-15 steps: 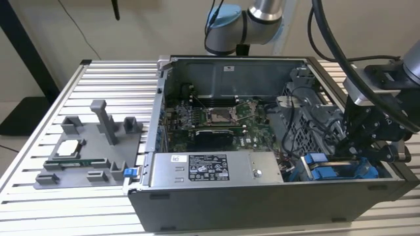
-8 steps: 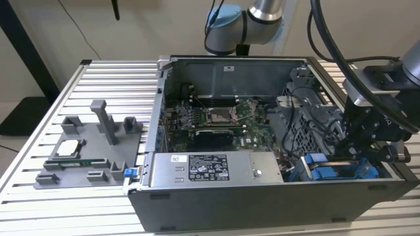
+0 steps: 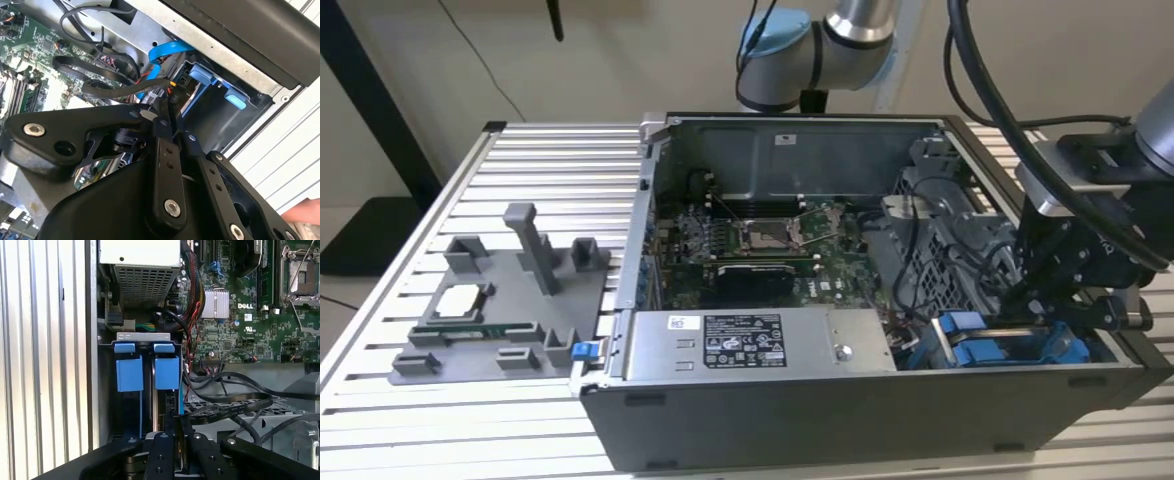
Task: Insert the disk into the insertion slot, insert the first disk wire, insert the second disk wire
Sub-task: 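Insert the second disk wire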
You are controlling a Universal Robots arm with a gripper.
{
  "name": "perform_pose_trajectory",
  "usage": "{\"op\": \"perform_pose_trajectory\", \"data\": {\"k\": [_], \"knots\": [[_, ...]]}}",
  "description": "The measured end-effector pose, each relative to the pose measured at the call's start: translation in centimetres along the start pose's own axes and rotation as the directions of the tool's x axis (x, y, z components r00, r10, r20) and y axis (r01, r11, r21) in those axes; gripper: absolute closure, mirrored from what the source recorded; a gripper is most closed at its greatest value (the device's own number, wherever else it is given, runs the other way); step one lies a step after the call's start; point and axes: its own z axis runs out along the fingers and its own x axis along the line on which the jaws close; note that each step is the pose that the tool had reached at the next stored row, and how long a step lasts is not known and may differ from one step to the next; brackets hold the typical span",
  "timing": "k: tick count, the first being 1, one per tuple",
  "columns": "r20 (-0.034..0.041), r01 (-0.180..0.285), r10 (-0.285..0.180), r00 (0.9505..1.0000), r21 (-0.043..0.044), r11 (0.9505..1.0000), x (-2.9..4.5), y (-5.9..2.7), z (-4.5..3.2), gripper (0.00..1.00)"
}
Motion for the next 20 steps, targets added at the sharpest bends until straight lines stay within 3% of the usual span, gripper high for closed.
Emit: {"op": "perform_pose_trajectory", "data": {"k": [8,20], "knots": [[0.0059,0.0,0.0,1.0,-0.0021,1.0,-0.02,0.0,-0.14,1.0],[0.0052,0.0,0.0,1.0,-0.002,1.0,0.03,-0.01,0.32,1.0]]}}
